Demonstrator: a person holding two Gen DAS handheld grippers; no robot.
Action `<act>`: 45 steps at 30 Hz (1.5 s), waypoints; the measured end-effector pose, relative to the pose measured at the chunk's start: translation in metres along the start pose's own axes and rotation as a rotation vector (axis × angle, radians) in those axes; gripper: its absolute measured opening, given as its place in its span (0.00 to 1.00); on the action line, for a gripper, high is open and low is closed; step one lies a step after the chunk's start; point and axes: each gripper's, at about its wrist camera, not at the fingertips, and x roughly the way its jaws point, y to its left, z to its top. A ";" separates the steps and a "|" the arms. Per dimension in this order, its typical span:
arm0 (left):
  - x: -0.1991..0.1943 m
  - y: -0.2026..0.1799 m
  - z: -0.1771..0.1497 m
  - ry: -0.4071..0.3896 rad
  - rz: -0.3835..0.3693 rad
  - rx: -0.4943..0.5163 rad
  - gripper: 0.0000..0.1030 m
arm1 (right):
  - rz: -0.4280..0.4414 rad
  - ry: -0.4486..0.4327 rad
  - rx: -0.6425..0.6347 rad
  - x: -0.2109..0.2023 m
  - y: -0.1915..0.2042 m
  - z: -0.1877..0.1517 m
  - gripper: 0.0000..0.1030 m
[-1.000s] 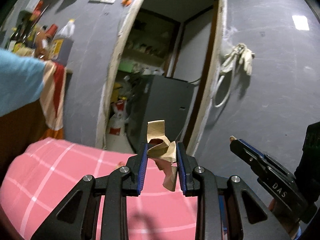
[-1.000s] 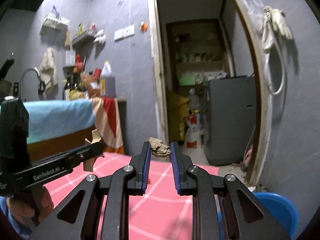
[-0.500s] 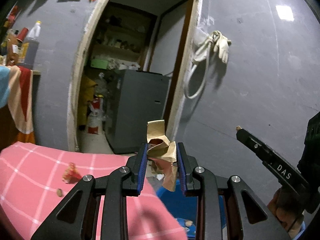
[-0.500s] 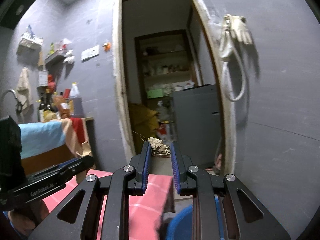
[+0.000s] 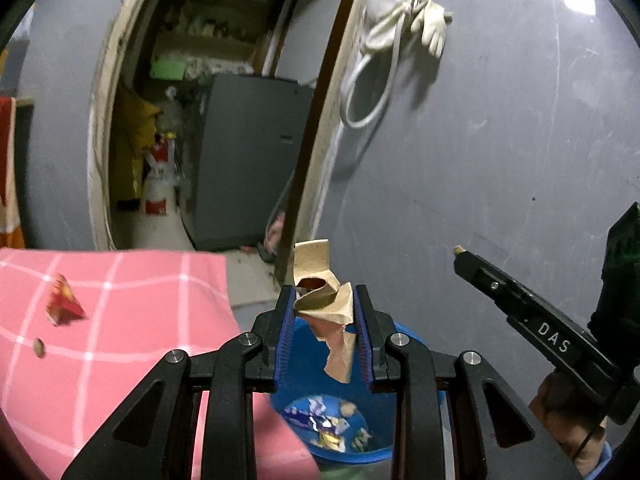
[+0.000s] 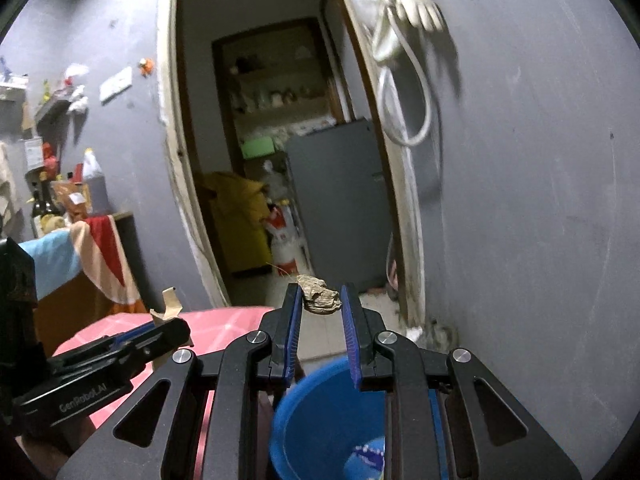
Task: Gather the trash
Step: 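Carry both items over the blue bucket and open both tools, then bring both tools back over the red wrapper and pebble on the cloth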
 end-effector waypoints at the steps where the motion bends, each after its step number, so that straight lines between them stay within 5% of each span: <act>1: 0.005 -0.001 -0.003 0.017 -0.002 -0.004 0.23 | -0.003 0.014 0.009 0.002 -0.003 -0.002 0.18; 13: 0.062 0.006 -0.024 0.193 -0.022 -0.075 0.25 | -0.039 0.175 0.099 0.032 -0.039 -0.027 0.18; 23: 0.074 0.019 -0.028 0.238 -0.025 -0.116 0.32 | -0.047 0.216 0.129 0.040 -0.048 -0.032 0.20; 36: 0.057 0.023 -0.020 0.178 -0.020 -0.124 0.40 | -0.048 0.165 0.132 0.033 -0.047 -0.026 0.31; 40: 0.038 0.027 -0.013 0.105 0.010 -0.125 0.58 | -0.035 0.117 0.126 0.026 -0.043 -0.022 0.47; 45: 0.011 0.036 -0.004 0.015 0.056 -0.108 0.68 | -0.014 0.052 0.097 0.019 -0.033 -0.016 0.63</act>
